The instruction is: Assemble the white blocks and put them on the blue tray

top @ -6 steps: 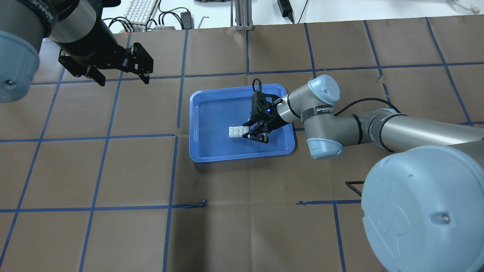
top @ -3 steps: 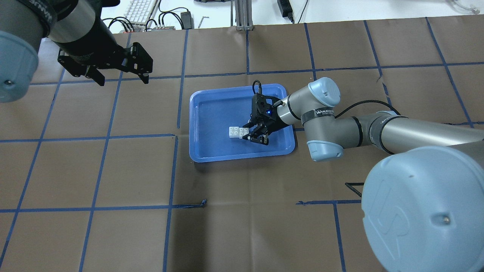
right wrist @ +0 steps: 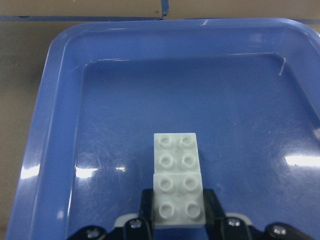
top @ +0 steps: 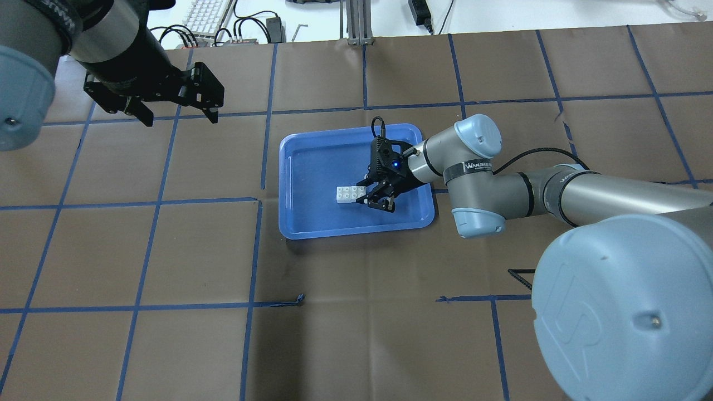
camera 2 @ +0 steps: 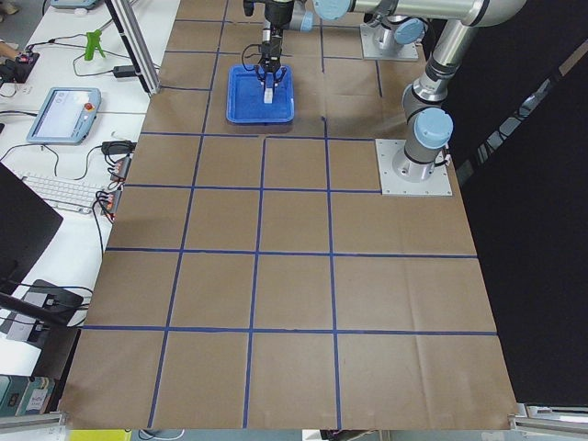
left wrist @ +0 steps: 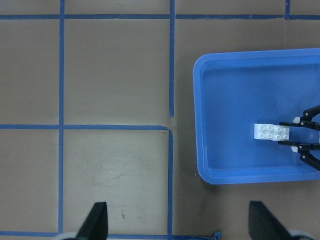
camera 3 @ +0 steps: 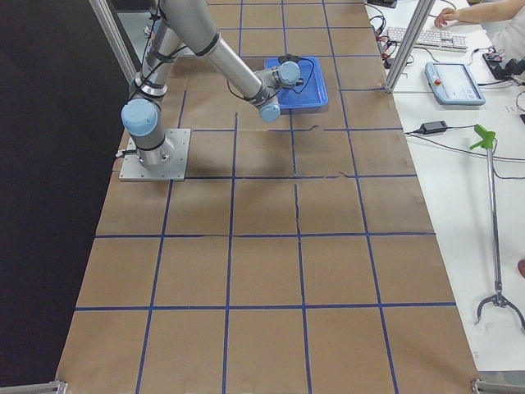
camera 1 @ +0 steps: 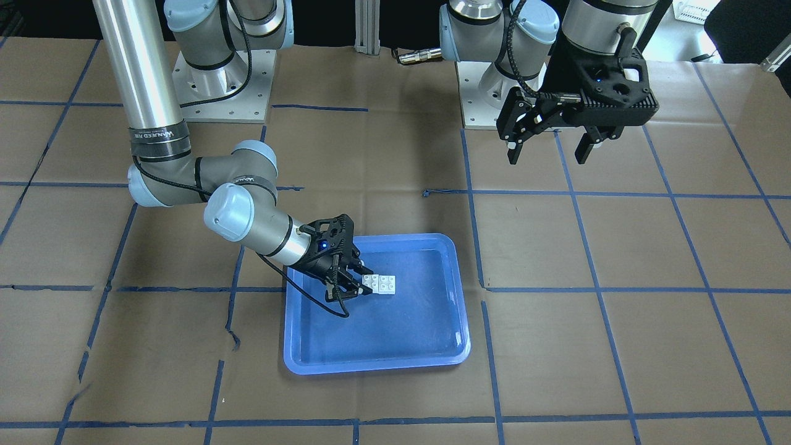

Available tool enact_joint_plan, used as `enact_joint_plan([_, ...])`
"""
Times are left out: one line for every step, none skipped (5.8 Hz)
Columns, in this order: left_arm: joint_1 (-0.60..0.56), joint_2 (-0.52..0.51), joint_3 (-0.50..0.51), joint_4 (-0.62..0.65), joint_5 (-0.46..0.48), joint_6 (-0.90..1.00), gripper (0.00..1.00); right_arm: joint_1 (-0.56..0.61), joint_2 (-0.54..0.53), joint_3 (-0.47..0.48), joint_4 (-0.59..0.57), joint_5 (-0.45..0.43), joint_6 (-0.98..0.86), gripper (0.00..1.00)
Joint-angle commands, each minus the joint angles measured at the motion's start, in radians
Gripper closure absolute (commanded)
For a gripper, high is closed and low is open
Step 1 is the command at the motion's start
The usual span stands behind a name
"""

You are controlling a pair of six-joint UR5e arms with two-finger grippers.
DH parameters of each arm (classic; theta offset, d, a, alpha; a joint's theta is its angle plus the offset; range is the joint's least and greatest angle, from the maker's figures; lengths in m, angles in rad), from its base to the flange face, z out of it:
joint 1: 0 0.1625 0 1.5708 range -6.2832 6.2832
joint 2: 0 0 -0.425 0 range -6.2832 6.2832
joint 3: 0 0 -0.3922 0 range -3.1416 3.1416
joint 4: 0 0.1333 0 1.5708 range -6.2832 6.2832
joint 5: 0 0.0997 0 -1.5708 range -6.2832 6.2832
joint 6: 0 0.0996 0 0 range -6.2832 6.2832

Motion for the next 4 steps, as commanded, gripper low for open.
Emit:
enact_joint_plan([0.000,0.000,0.000,0.000,-0.001,0.000,0.01,0.000,0.002,0.000,-0.002,-0.001,-0.001,0.68])
enact_joint_plan([0.000,0.000,0.000,0.000,-0.001,0.000,0.01,0.000,0.003,0.002,0.000,0.000,-0.001,0.67])
enact_joint_plan([0.000,0.000,0.000,0.000,0.000,0.000,0.01,0.000,0.012,0.000,-0.002,0.000,-0.001,0.65])
enact_joint_plan([0.000,0.000,0.000,0.000,-0.001,0.000,0.01,0.000,0.016,-0.002,-0.006,0.000,0.001,0.61])
